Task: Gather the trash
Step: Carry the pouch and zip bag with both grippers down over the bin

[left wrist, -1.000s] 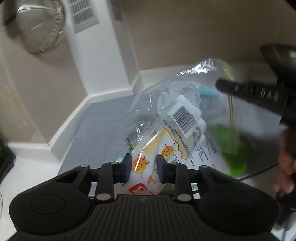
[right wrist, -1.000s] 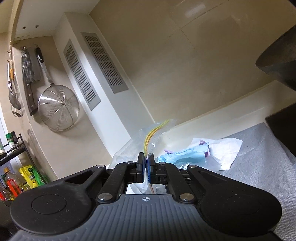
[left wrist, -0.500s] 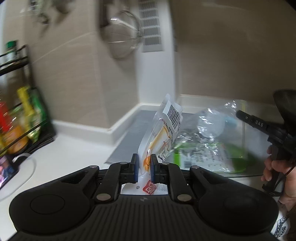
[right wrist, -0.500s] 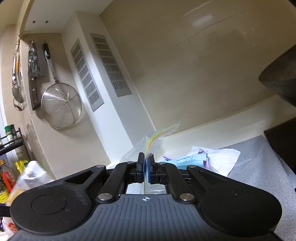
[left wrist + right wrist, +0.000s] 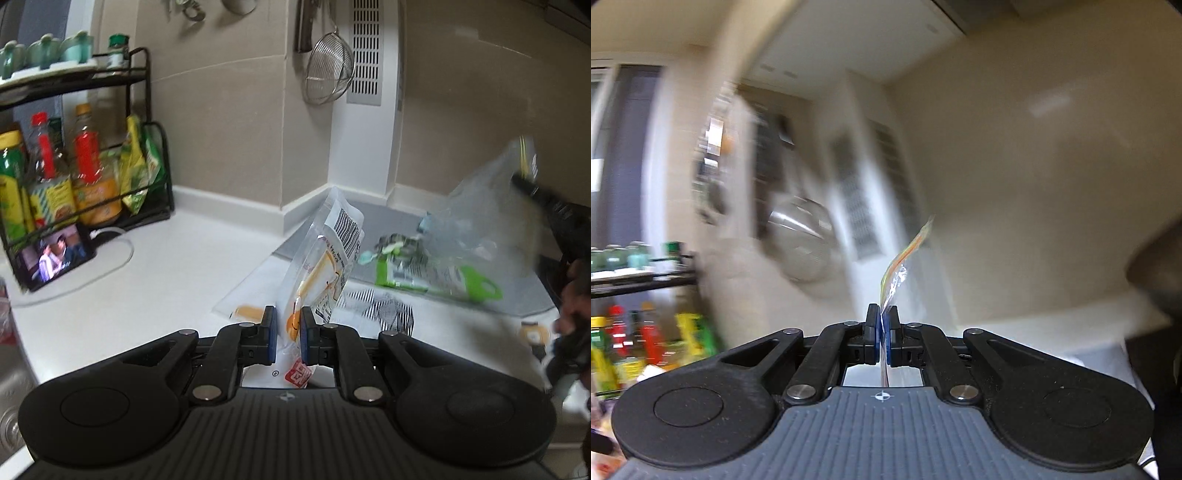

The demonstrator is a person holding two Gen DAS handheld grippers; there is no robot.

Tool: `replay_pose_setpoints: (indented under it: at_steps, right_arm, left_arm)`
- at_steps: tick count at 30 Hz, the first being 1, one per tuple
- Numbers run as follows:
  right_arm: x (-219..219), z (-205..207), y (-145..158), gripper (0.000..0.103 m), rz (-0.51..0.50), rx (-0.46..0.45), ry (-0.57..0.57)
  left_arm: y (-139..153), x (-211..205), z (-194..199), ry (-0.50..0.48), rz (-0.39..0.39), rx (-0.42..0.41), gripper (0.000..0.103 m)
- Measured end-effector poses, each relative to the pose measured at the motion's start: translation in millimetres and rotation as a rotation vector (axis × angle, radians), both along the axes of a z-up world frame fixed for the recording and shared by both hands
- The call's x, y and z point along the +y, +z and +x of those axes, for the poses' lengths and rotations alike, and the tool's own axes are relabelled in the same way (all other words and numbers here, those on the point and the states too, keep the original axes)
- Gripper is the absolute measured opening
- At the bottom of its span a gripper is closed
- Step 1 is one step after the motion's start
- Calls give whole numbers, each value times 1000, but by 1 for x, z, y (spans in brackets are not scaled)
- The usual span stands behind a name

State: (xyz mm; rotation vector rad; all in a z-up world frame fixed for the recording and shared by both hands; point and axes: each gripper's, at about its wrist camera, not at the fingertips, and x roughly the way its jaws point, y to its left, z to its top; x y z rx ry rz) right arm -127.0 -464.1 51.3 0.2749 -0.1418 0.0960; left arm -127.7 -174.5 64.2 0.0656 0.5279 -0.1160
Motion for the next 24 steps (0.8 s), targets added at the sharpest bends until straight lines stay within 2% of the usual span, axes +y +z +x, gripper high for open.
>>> replay_pose_setpoints:
  at_steps: [5,10,15,24]
  right_arm:
    - [19,-57,21,3,-57,-56,94]
    - [39,-106,28,3,-155,-62,154]
    - [63,-135,20,3,-216,32,217]
    - [86,-166,-12,3,-217,186,288]
  left_arm:
    - [-12,12,-25,3,-3,11,13]
    - [-25,17,-42,-18,-22,46,13]
    - [-39,12,-58,-52,-23,96,13]
    - [-59,13,-96,-95,14,136,13]
